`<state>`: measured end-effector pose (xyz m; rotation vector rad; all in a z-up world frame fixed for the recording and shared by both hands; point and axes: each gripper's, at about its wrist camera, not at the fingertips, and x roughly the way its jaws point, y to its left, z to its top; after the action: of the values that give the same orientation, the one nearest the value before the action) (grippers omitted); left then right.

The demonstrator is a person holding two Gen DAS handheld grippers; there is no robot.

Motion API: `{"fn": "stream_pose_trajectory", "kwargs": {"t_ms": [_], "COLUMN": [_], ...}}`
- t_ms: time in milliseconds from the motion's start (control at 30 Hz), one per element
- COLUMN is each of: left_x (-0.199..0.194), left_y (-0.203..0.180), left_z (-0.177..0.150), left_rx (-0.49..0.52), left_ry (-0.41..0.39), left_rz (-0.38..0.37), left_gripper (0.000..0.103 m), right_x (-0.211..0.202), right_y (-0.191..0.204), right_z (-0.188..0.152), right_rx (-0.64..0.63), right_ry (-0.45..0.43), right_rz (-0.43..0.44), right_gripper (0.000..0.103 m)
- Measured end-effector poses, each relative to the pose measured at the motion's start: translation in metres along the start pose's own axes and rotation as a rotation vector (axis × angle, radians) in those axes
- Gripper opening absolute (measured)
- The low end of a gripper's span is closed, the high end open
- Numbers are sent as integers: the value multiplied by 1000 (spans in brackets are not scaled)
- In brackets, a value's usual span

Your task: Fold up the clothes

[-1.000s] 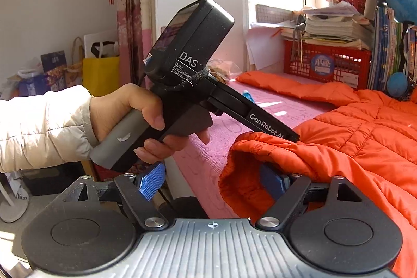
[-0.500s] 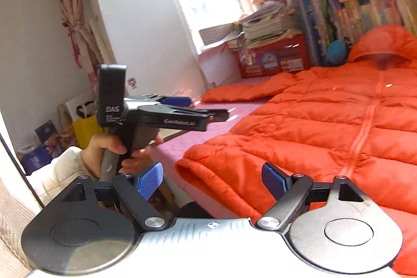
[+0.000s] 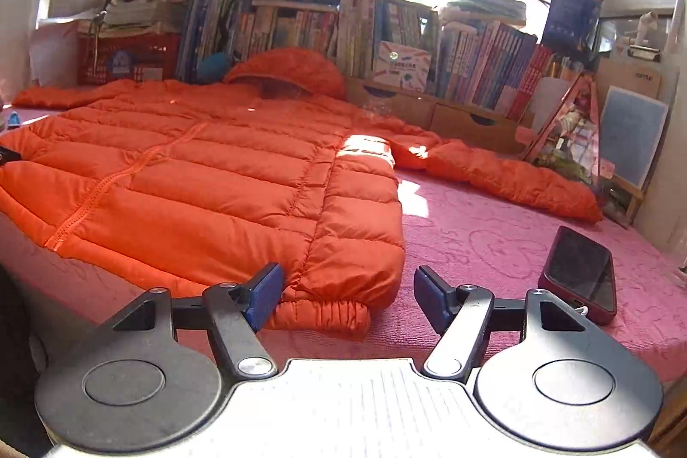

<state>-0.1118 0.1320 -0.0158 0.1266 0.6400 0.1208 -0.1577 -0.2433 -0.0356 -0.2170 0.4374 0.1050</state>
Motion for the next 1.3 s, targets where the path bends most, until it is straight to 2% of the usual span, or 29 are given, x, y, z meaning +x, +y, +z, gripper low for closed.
{"fn": "stream_pose_trajectory", "kwargs": {"t_ms": [100,200,267,333,533,733,833,900,1067,1300], "left_x": [-9,-22,-20,-6,35,55,69,80,88,93], "left_y": [-8,-8,-10,-17,-44,-52,-52,-51,-41,-30], "left_z": [11,36,55,70,79,86,85,78,68,64], "left_rx": [60,64,38,11,24,32,27,31,-41,-126], "left_ry": [-31,-136,-170,-156,-75,-53,-12,38,48,66], "left_rz": [51,2,-17,-2,57,64,78,73,21,-32], "left_gripper": [103,103,103,103,103,103,103,103,103,103], "right_x": [-5,-4,5,21,72,114,132,143,154,167], "right_y": [-15,-27,-29,-30,-25,3,13,18,14,0], "right_z": [2,15,30,45,77,99,97,92,85,82], "right_rx": [22,55,72,94,153,78,53,38,61,156], "right_ry": [3,-40,-74,-88,-73,-17,31,77,151,234], "right_rz": [-32,-18,-10,-13,24,36,36,31,22,71], "right_gripper": [67,67,76,82,86,92,92,92,101,103]}}
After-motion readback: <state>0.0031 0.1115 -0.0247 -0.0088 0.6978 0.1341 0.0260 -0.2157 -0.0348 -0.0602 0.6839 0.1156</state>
